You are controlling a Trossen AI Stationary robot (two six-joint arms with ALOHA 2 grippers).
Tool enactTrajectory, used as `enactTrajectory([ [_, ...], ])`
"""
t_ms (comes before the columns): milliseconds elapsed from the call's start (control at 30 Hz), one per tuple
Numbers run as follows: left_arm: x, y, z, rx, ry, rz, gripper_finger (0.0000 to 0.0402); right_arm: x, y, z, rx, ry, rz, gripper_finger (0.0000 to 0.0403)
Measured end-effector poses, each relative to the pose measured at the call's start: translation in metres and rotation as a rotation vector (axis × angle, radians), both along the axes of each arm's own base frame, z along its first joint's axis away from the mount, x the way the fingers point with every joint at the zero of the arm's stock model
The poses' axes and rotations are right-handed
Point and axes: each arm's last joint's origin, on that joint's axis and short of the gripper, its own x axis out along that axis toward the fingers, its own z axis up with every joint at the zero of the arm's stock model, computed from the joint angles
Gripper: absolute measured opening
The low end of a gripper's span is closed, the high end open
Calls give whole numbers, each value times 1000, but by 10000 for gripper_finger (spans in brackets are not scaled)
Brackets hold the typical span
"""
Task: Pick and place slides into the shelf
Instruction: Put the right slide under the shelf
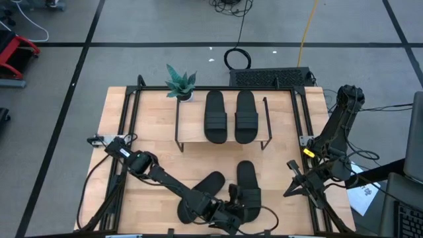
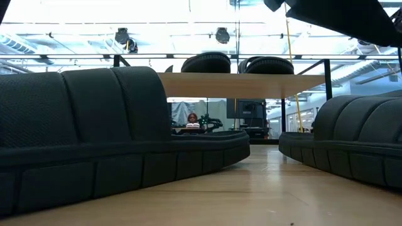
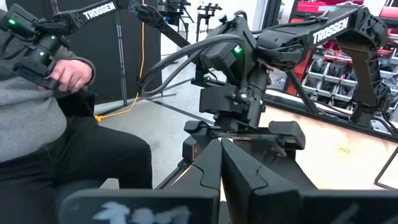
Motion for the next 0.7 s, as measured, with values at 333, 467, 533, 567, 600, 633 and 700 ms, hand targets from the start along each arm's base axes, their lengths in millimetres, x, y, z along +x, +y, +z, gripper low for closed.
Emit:
enactTrajectory([
  [333,5,-1,-27,52,24,2,358,0,0,-2,19,15,-3,0],
  [467,10,5,-34,104,-8,72,358,0,0,-5,17,15,-8,0],
  [533,12,9,-35,128,-13,95,358,0,0,-5,37,6,-9,0],
  [567,13,11,-35,133,-12,99,358,0,0,-5,42,3,-8,0],
  [600,13,13,-35,134,-9,102,358,0,0,-5,43,2,-8,0],
  [633,14,15,-35,136,-2,104,358,0,0,-5,42,2,-7,0],
  [700,15,20,-37,146,25,106,358,0,0,-5,42,2,-7,0],
])
